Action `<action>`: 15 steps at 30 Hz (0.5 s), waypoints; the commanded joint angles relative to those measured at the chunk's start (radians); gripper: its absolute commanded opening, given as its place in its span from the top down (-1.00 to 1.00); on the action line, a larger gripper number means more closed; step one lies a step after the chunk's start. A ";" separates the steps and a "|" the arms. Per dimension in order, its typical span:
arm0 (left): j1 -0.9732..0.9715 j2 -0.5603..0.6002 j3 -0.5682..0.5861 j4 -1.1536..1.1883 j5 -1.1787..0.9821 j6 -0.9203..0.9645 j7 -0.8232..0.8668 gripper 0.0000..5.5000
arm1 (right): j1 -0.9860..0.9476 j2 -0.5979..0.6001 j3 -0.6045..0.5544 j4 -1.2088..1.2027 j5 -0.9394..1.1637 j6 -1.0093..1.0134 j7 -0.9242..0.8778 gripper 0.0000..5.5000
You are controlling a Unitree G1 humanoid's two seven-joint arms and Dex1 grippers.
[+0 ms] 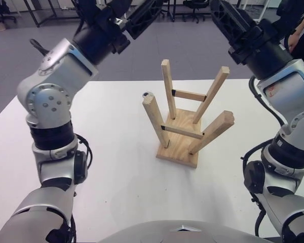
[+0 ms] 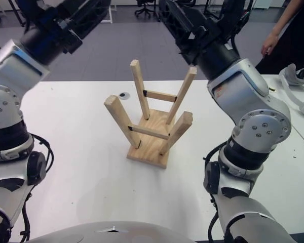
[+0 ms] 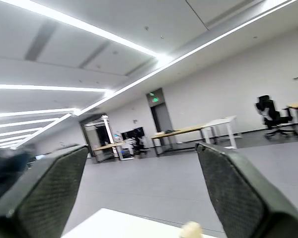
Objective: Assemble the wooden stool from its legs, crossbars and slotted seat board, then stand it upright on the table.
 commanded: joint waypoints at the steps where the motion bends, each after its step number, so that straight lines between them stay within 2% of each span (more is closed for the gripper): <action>1: 0.328 0.009 -0.219 0.030 0.070 0.119 -0.073 -0.77 | 0.290 0.054 0.125 -0.103 0.031 0.053 -0.103 -0.46; 3: 0.549 0.037 -0.394 0.040 0.120 0.157 -0.165 -0.77 | 0.344 0.066 0.149 -0.125 0.056 0.041 -0.147 -0.46; 4: 0.589 0.035 -0.420 0.044 0.134 0.151 -0.179 -0.77 | 0.336 0.056 0.142 -0.119 0.066 0.030 -0.153 -0.46; 9: 0.530 0.011 -0.363 0.058 0.139 0.097 -0.159 -0.77 | 0.318 0.023 0.137 -0.105 0.075 0.004 -0.160 -0.46; 15: 0.308 0.005 -0.245 0.043 0.092 0.079 -0.147 -0.77 | 0.296 -0.014 0.145 -0.066 0.062 -0.027 -0.132 -0.46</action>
